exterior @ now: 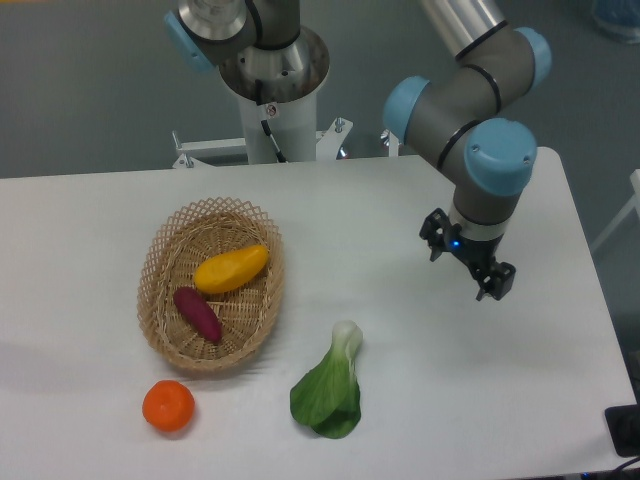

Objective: Pick up the mango from the basket
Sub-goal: 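Move the gripper over the basket and lower it onto the yellow mango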

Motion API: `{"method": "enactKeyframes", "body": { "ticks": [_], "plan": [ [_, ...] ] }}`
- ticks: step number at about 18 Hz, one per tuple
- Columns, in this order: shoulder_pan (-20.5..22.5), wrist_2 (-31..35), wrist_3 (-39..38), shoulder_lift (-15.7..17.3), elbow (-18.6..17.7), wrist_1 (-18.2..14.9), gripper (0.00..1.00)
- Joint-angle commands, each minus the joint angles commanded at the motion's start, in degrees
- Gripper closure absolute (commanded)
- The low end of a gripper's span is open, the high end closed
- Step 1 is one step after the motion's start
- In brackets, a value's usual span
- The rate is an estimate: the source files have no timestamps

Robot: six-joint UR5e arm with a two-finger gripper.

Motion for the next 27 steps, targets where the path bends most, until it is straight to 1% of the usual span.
{"method": "enactKeyframes", "body": {
  "ticks": [3, 4, 5, 7, 8, 9, 11, 14, 16, 18, 23, 25, 27],
  "plan": [
    [-1.32, -1.05, -3.78, 0.61, -0.17, -0.44, 0.0],
    [-1.85, -1.84, -4.05, 1.14, -0.78, -0.53, 0.0],
    [-2.2, -3.24, -4.06, 1.58, -1.66, -0.7, 0.0],
    [-2.38, -8.06, -4.49, 2.81, -3.59, -0.88, 0.0],
    [-2.47, -10.78, -5.36, 3.42, -4.47, -1.23, 0.0],
    [-2.55, -12.2, -5.98, 3.95, -5.18, -1.75, 0.0],
    [-3.08, -12.66, -5.99, 5.62, -6.5, -3.24, 0.0],
    [-5.71, -12.66, -6.51, 6.5, -7.56, -4.83, 0.0],
    [-8.08, -12.48, -8.18, 7.03, -8.0, -5.62, 0.0],
    [-10.63, -12.39, -10.02, 7.47, -8.43, -5.71, 0.0],
    [-16.69, -12.3, -12.66, 7.21, -9.49, -5.28, 0.0],
    [-18.54, -12.22, -13.28, 7.12, -10.46, -4.75, 0.0],
    [-19.95, -12.13, -14.6, 6.94, -10.63, -4.83, 0.0]
  ]
}}
